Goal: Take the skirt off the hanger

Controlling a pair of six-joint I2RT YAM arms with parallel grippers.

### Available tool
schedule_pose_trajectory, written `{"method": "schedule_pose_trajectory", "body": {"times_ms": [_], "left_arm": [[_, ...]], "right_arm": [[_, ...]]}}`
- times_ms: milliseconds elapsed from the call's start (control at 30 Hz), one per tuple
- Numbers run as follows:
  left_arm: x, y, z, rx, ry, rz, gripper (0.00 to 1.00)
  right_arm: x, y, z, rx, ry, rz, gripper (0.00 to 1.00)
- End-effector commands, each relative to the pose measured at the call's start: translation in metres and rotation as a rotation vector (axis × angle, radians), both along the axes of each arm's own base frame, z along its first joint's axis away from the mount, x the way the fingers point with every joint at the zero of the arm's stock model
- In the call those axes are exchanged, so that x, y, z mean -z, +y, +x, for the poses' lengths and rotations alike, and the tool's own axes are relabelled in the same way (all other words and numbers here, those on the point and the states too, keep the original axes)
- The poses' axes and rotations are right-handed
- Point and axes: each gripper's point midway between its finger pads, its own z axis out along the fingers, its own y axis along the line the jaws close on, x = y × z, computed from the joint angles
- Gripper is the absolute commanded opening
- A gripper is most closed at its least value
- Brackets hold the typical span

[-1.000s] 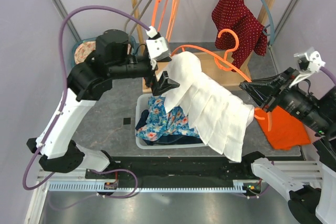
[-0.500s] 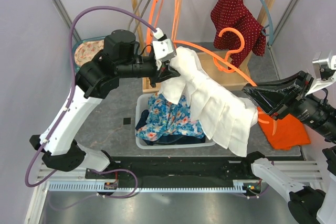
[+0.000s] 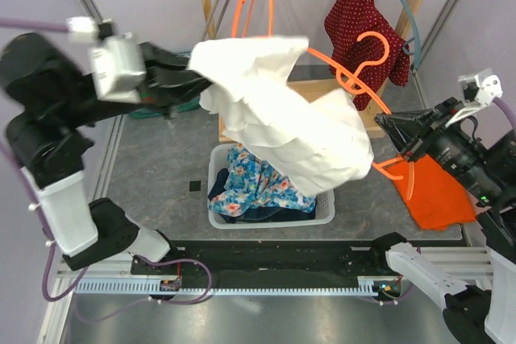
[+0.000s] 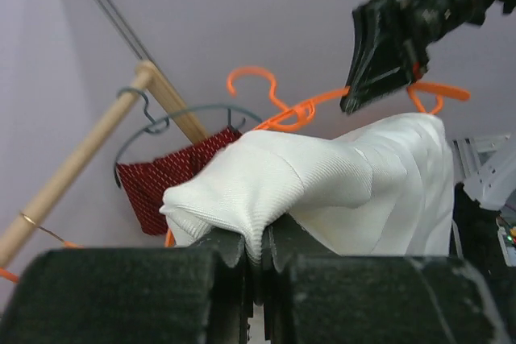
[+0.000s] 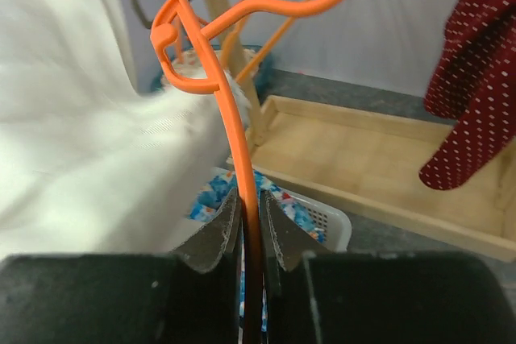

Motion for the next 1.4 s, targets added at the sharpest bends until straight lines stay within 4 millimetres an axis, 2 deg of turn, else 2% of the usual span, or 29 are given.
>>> {"method": "schedule_pose_trajectory", "body": {"times_ms": [0,133,167,267,367,433,533,667,700,733,900,933,1000,1033,1167,1267,1333,1367], "left_arm": [[-0.015,0.01,-0.028,0.084,-0.045,-0.039,0.02],[0.025,-0.01,-0.014,0.122,0.061,0.061,0.02],[0.04,-0.016,-0.009,0.128,0.1,0.094,0.02],[0.059,-0.022,0.003,0.108,0.137,0.131,0.02],[0.067,-0.021,0.003,0.103,0.153,0.143,0.02],[0.068,-0.021,0.001,0.106,0.155,0.144,0.02],[0.065,-0.019,0.002,0.096,0.15,0.137,0.02],[0.032,-0.003,-0.012,0.078,0.075,0.065,0.02],[0.03,-0.002,-0.014,0.081,0.07,0.063,0.02],[0.031,-0.001,-0.016,0.082,0.069,0.065,0.02],[0.076,-0.019,0.003,0.092,0.174,0.161,0.02],[0.093,-0.026,0.009,0.096,0.224,0.188,0.02],[0.107,-0.033,0.014,0.11,0.257,0.214,0.02],[0.125,-0.039,0.021,0.105,0.296,0.246,0.02],[0.172,-0.056,0.044,0.087,0.376,0.34,0.02],[0.187,-0.065,0.059,0.066,0.394,0.371,0.02],[0.183,-0.067,0.064,0.051,0.378,0.366,0.02],[0.181,-0.067,0.067,0.039,0.368,0.363,0.02]], "right_arm": [[0.024,-0.035,0.037,0.255,0.069,-0.07,0.0],[0.026,-0.037,0.047,0.287,0.093,-0.073,0.0],[0.027,-0.036,0.049,0.283,0.094,-0.073,0.0],[0.028,-0.033,0.052,0.275,0.091,-0.073,0.0],[0.026,-0.034,0.053,0.278,0.082,-0.081,0.0],[0.024,-0.034,0.054,0.279,0.059,-0.089,0.0],[0.026,-0.048,0.061,0.355,0.033,-0.116,0.0],[0.039,-0.083,0.072,0.554,0.036,-0.18,0.0],[0.045,-0.095,0.074,0.623,0.047,-0.196,0.0],[0.041,-0.098,0.071,0.633,0.026,-0.193,0.0],[0.034,-0.085,0.078,0.577,0.005,-0.178,0.0],[0.032,-0.084,0.08,0.567,-0.003,-0.186,0.0],[0.024,-0.078,0.084,0.543,-0.028,-0.184,0.0],[0.02,-0.078,0.085,0.542,-0.04,-0.191,0.0],[0.007,-0.073,0.102,0.541,-0.072,-0.221,0.0],[0.001,-0.075,0.118,0.577,-0.104,-0.262,0.0],[-0.001,-0.08,0.129,0.621,-0.109,-0.298,0.0],[-0.002,-0.077,0.141,0.628,-0.116,-0.34,0.0]]}}
